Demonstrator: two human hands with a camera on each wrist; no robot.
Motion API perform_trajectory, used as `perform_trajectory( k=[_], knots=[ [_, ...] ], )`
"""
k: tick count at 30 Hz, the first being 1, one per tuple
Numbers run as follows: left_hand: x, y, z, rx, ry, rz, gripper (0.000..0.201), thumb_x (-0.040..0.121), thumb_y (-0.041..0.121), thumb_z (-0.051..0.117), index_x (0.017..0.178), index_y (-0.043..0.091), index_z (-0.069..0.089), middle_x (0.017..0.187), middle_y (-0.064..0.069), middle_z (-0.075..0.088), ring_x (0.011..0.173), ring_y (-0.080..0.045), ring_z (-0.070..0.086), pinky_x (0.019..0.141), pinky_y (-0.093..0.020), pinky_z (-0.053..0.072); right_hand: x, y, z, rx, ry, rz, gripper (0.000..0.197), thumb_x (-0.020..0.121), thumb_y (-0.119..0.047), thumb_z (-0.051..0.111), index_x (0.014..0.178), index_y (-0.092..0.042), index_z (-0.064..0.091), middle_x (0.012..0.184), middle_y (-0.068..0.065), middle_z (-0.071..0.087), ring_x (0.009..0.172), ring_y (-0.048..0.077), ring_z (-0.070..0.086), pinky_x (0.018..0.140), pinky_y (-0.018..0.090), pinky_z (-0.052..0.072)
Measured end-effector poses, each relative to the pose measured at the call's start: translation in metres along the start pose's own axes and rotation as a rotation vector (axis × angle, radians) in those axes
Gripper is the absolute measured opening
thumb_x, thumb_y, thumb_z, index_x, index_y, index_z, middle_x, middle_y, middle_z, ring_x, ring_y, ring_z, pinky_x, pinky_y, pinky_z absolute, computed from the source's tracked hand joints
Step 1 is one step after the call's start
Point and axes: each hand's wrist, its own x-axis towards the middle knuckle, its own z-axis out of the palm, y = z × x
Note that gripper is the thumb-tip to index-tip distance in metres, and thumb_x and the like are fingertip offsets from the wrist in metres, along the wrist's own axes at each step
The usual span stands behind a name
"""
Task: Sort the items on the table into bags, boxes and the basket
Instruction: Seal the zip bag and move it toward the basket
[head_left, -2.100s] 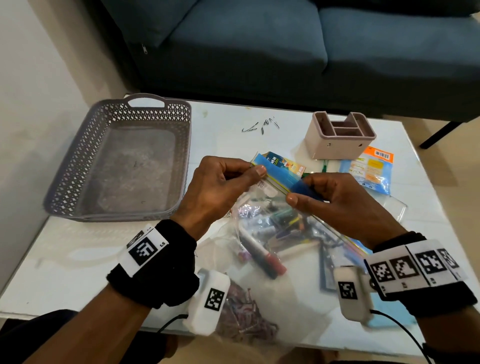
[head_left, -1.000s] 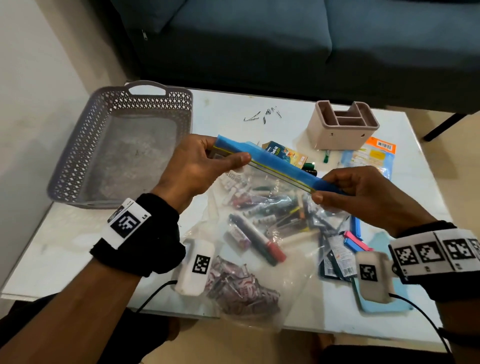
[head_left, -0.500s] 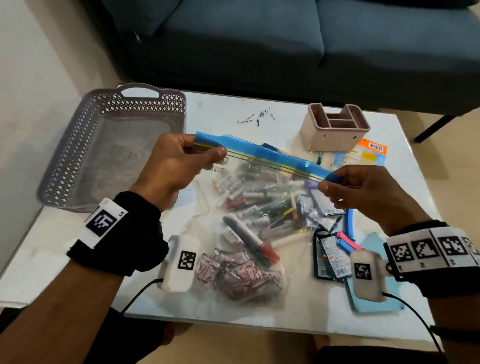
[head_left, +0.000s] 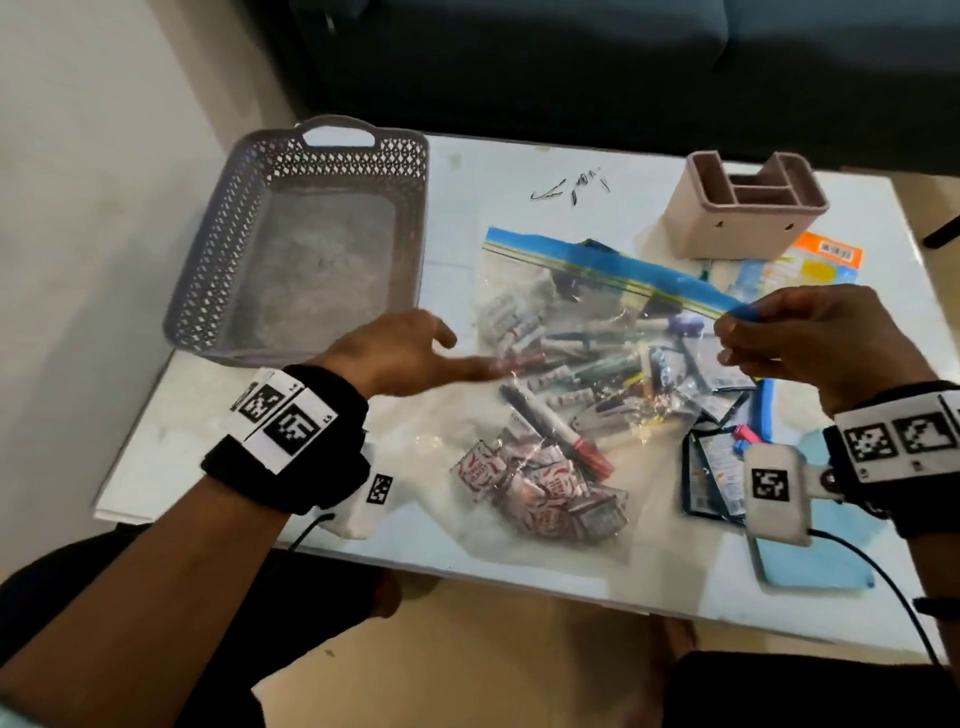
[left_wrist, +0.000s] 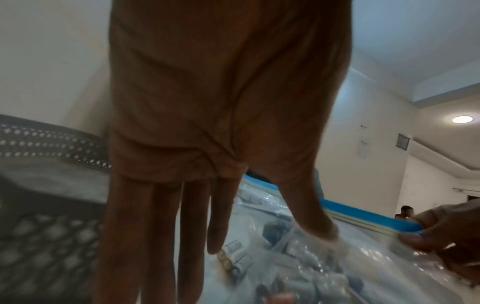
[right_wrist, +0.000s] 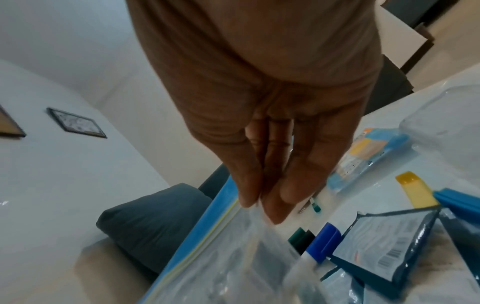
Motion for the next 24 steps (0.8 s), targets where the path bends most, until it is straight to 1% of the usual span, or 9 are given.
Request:
perform_trajectory(
  k=[3,5,7,9,11,14,17,20,24],
  knots=[
    [-0.011,-0.022,0.010,0.045,-0.173,-0.030,0.099,0.063,0.082,0.073,0.144,0.030,0.050,0.126,0.009,0.068,0.108,-0.017,0.066,0.102,-0.039,0.051,0.002,0.003,0.003,-0.057,0.077,-0.008,0.029,0.081,-0.014,0.084,0.106,-0.001,0.074,0.094,0.021,0.075,0.087,0.036,0.075,0.077,0.039,0.061],
    [-0.017,-0.033,0.018,0.025,-0.182,-0.028,0.085,0.070,0.067,0.081,0.141,0.030,0.052,0.119,0.006,0.070,0.094,-0.016,0.067,0.088,-0.031,0.054,0.005,0.002,0.007,-0.316,0.251,-0.088,0.053,0.077,-0.026,0.089,0.123,-0.012,0.067,0.114,0.015,0.072,0.103,0.036,0.071,0.093,0.051,0.057],
    [-0.019,-0.039,0.028,-0.065,-0.142,-0.011,0.066,0.080,0.047,0.083,0.136,0.027,0.056,0.110,0.003,0.073,0.087,-0.015,0.070,0.071,-0.027,0.052,-0.001,-0.004,0.019,-0.499,0.379,-0.338,0.059,0.080,-0.028,0.085,0.132,-0.018,0.059,0.130,0.011,0.063,0.113,0.033,0.063,0.099,0.054,0.052],
    [-0.021,-0.044,0.037,-0.211,-0.070,0.013,0.050,0.085,0.032,0.082,0.129,0.023,0.061,0.098,0.001,0.075,0.082,-0.016,0.073,0.064,-0.030,0.055,-0.013,-0.014,0.046,-0.474,0.280,-0.630,0.043,0.093,-0.024,0.071,0.133,-0.015,0.059,0.134,0.011,0.059,0.119,0.030,0.059,0.100,0.053,0.051],
    [-0.024,-0.048,0.044,-0.323,0.016,0.020,0.038,0.086,0.022,0.081,0.121,0.021,0.066,0.088,0.001,0.076,0.076,-0.014,0.073,0.067,-0.033,0.059,-0.027,-0.021,0.082,-0.490,-0.009,-0.752,0.044,0.105,-0.034,0.052,0.144,-0.015,0.052,0.149,0.009,0.049,0.137,0.026,0.047,0.114,0.051,0.040],
    [-0.029,-0.053,0.047,-0.365,0.082,0.024,0.031,0.082,0.017,0.083,0.110,0.022,0.071,0.077,0.003,0.076,0.070,-0.013,0.072,0.050,-0.014,0.044,-0.046,-0.016,0.135,-0.784,-0.418,-0.650,0.067,0.105,-0.058,0.020,0.163,-0.025,0.013,0.171,-0.002,0.009,0.158,0.020,0.005,0.128,0.047,0.009],
    [-0.036,-0.057,0.040,-0.313,0.032,-0.015,0.020,0.077,0.018,0.086,0.094,0.020,0.075,0.071,0.004,0.077,0.067,-0.007,0.073,0.051,-0.013,0.044,-0.048,0.000,0.160,-0.987,-0.513,-0.511,0.079,0.095,-0.072,0.005,0.161,-0.032,-0.011,0.170,-0.009,-0.010,0.157,0.020,-0.012,0.126,0.055,-0.002],
    [-0.045,-0.064,0.034,-0.213,-0.111,-0.050,0.003,0.082,0.021,0.082,0.081,0.019,0.079,0.070,0.006,0.077,0.067,-0.002,0.074,0.060,-0.018,0.048,-0.042,0.010,0.166,-1.036,-0.522,-0.426,0.080,0.093,-0.075,0.001,0.160,-0.033,-0.016,0.170,-0.008,-0.013,0.157,0.020,-0.015,0.125,0.058,-0.006],
    [-0.051,-0.068,0.031,-0.197,-0.245,-0.053,0.005,0.086,0.020,0.078,0.082,0.018,0.081,0.074,0.006,0.078,0.070,-0.004,0.076,0.059,-0.017,0.048,-0.037,0.016,0.174,-1.062,-0.517,-0.375,0.077,0.095,-0.074,-0.001,0.161,-0.034,-0.011,0.167,-0.011,-0.021,0.155,0.022,-0.020,0.123,0.062,-0.009]
  ],
)
